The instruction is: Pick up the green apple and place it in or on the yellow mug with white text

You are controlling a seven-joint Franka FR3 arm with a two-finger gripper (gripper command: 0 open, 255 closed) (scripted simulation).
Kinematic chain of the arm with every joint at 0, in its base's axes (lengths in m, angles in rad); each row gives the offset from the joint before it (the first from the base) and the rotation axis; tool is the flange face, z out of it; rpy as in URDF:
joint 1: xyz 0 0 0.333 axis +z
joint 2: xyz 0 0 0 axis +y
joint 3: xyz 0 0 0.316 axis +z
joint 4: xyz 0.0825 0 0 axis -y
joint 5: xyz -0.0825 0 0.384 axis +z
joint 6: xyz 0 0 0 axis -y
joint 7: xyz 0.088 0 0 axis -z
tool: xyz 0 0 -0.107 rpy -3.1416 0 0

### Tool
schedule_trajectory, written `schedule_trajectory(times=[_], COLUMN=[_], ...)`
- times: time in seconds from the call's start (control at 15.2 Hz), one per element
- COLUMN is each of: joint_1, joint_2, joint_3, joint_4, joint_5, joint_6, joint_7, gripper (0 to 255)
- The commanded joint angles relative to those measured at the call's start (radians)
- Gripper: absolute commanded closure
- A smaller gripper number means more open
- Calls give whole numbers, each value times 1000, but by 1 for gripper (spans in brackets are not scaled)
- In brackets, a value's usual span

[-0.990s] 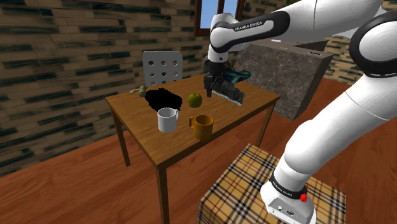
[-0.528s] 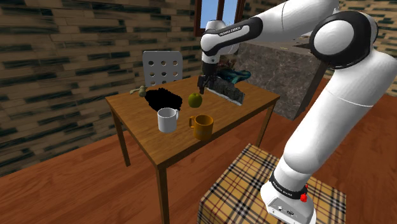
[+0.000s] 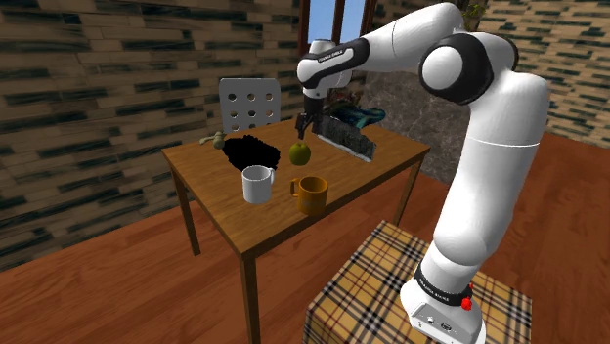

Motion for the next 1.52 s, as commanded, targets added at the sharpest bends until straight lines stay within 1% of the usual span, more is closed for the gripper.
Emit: schedule_trajectory(times=[0.0,0.2,0.73,1.19,1.25,1.45], joint_1=[-13,-34,-33,-33,-33,-33], joint_2=[75,174,215,215,215,215], joint_3=[-3,-5,1,1,1,1], joint_4=[85,202,160,161,161,161], joint_5=[19,44,54,54,54,54], joint_6=[4,1,84,84,84,84], joint_7=[-18,-40,-47,-47,-47,-47], gripper=[0,0,0,0,255,255])
